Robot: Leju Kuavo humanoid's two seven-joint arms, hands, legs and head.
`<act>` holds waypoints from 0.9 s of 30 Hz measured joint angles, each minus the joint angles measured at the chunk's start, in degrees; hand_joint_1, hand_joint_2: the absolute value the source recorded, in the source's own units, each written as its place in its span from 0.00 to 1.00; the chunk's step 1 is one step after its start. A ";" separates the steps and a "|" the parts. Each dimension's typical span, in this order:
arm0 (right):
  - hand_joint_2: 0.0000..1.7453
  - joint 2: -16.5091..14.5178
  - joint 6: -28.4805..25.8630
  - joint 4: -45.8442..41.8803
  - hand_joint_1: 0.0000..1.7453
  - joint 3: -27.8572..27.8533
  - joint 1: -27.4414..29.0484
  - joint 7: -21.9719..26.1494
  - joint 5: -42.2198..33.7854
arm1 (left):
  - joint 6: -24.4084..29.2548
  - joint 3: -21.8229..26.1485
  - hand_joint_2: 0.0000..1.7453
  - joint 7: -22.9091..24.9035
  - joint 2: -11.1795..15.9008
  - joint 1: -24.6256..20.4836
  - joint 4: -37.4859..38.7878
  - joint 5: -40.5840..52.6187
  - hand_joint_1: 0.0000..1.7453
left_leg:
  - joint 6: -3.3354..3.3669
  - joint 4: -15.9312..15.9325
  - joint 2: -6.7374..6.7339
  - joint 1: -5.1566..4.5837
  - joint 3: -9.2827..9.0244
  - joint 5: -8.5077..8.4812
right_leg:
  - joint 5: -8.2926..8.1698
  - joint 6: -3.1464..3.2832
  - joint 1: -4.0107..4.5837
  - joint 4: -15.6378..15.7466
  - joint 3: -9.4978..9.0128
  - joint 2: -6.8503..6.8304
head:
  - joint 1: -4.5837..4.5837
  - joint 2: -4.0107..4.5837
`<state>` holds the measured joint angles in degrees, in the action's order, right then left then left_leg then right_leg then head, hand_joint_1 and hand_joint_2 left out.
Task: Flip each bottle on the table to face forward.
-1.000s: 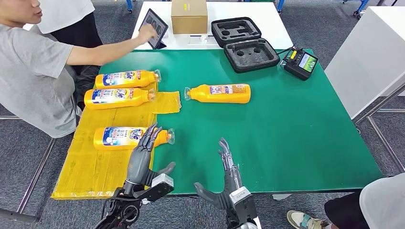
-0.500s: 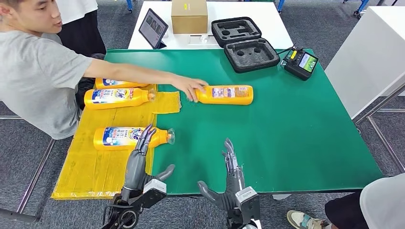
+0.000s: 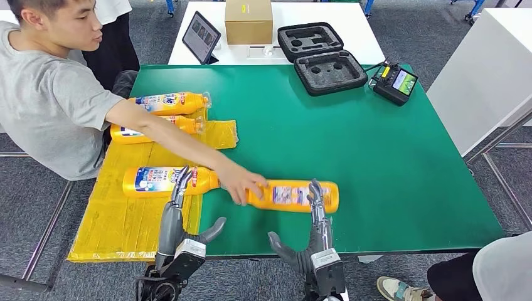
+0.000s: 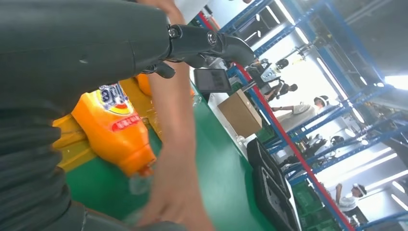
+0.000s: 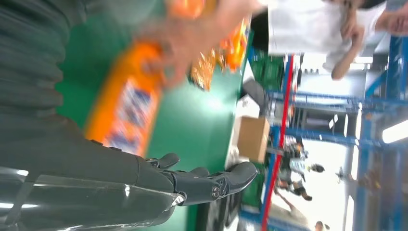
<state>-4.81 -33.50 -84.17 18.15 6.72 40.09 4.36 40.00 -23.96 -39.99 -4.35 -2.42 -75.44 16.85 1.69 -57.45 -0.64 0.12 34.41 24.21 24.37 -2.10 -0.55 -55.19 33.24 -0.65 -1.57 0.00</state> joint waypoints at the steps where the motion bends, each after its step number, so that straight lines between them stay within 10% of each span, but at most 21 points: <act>1: 1.00 0.09 -1.32 -0.15 0.00 0.10 -0.01 0.00 0.39 | -0.07 0.00 1.00 -0.02 0.00 0.16 -0.26 -0.55 0.00 | 0.00 0.00 0.00 0.00 0.00 0.00 | 0.00 0.00 0.00 0.00 0.00 0.00 | 0.00 0.00; 27: 1.00 1.79 -3.50 -1.11 0.00 0.36 2.49 -0.01 1.63 | -2.36 -0.50 1.00 -0.16 -1.26 1.21 -2.20 -3.39 0.00 | -0.01 0.00 0.00 -0.01 0.00 0.03 | 0.01 0.00 -0.01 0.01 0.02 0.00 | -0.01 0.00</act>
<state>-3.03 -37.00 -85.29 18.51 9.21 40.09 5.98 37.64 -24.45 -40.15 -5.61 -1.21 -77.63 13.47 1.68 -57.45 -0.64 0.11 34.41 24.24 24.38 -2.11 -0.56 -55.18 33.25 -0.65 -1.58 0.00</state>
